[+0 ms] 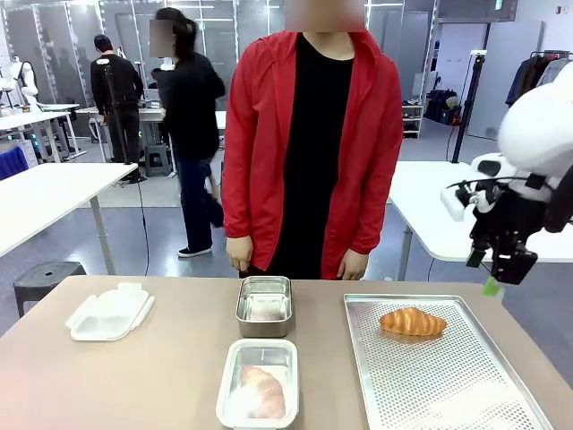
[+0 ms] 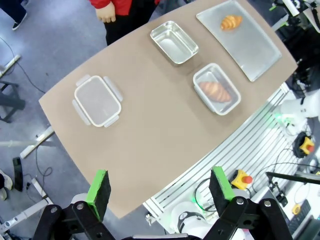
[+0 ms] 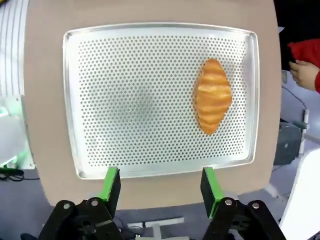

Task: Place the bread into the airtight container.
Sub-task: Pick up a Butter Roll and place it into an empty Airtight Container.

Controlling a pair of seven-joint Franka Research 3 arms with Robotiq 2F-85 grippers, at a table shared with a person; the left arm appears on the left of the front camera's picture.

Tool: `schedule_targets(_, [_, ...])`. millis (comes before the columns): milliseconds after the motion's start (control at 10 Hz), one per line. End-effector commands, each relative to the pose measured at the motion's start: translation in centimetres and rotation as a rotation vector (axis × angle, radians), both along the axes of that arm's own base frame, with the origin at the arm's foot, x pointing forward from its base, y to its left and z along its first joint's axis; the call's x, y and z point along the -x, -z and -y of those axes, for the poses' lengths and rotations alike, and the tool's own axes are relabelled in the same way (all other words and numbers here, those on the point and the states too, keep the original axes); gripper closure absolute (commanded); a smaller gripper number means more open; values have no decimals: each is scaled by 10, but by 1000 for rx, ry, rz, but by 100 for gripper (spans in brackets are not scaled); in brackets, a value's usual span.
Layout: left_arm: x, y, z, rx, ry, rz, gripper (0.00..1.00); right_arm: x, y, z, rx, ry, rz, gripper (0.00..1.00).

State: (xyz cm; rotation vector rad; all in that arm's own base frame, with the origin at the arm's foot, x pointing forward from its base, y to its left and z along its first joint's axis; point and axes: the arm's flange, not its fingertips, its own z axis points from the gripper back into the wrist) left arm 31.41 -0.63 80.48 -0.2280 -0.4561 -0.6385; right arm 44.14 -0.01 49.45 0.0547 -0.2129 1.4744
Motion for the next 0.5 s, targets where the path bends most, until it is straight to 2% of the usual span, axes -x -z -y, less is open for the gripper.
schedule_targets(0, [2, -1, -1, 3, 14, -5, 0, -1, 4, 13, 22, -14, 10, 19])
schedule_targets(100, [2, -1, -1, 3, 14, -5, 0, 3, 4, 20, -2, 21, 21, 19])
schedule_targets(200, [2, -1, -1, 3, 14, -5, 0, -4, 6, 3, 8, -2, -5, 19])
schedule_targets(400, [2, -1, -1, 3, 14, -5, 0, -4, 6, 3, 8, -2, -5, 19])
